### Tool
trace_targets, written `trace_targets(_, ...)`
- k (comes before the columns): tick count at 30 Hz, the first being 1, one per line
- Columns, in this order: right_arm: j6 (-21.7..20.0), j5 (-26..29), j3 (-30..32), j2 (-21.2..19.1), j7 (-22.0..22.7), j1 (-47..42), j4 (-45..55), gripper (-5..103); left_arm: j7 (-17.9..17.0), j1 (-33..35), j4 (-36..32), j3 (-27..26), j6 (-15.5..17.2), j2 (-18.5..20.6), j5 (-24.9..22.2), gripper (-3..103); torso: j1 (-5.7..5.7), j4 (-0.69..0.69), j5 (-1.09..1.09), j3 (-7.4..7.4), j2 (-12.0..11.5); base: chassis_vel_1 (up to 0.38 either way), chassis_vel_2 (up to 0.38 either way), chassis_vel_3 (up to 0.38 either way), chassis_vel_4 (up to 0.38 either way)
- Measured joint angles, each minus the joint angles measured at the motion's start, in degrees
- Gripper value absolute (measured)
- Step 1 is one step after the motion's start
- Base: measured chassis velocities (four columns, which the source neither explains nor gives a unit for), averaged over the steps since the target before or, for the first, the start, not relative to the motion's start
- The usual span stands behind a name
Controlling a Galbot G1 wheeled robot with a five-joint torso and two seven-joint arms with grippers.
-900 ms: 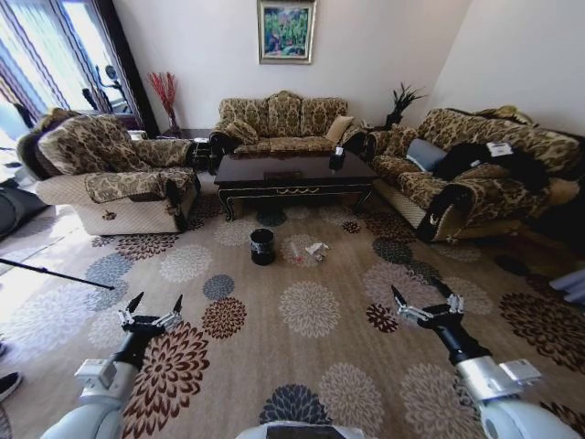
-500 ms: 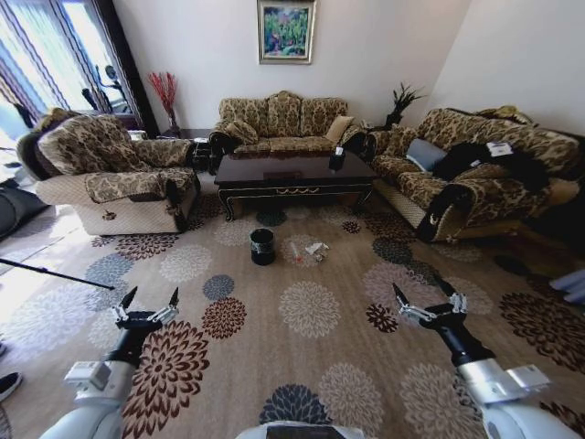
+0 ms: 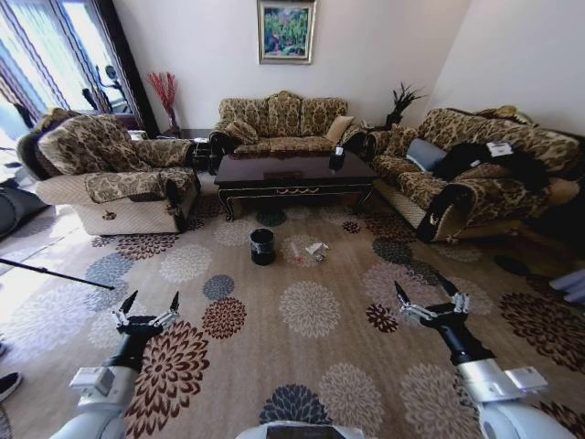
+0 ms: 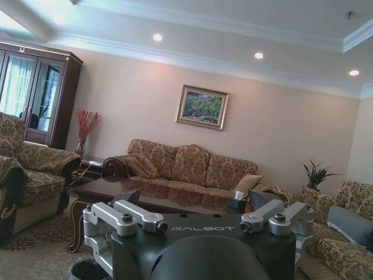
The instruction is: Move to the front of the table and pick up the trash from the floor, then place it into the trash bin.
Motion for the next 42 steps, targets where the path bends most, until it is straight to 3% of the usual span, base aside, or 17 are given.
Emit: trace_targets(42, 1.9, -1.8, -0.9, 1.5, 0.0, 0.4, -1.3, 100, 1.2, 0.4, 0.5, 0.2, -1.6, 1.0, -1.1, 100, -4.98, 0.0, 0.0, -6.02, -11.0, 0.0, 0.0, 0.0, 0.0)
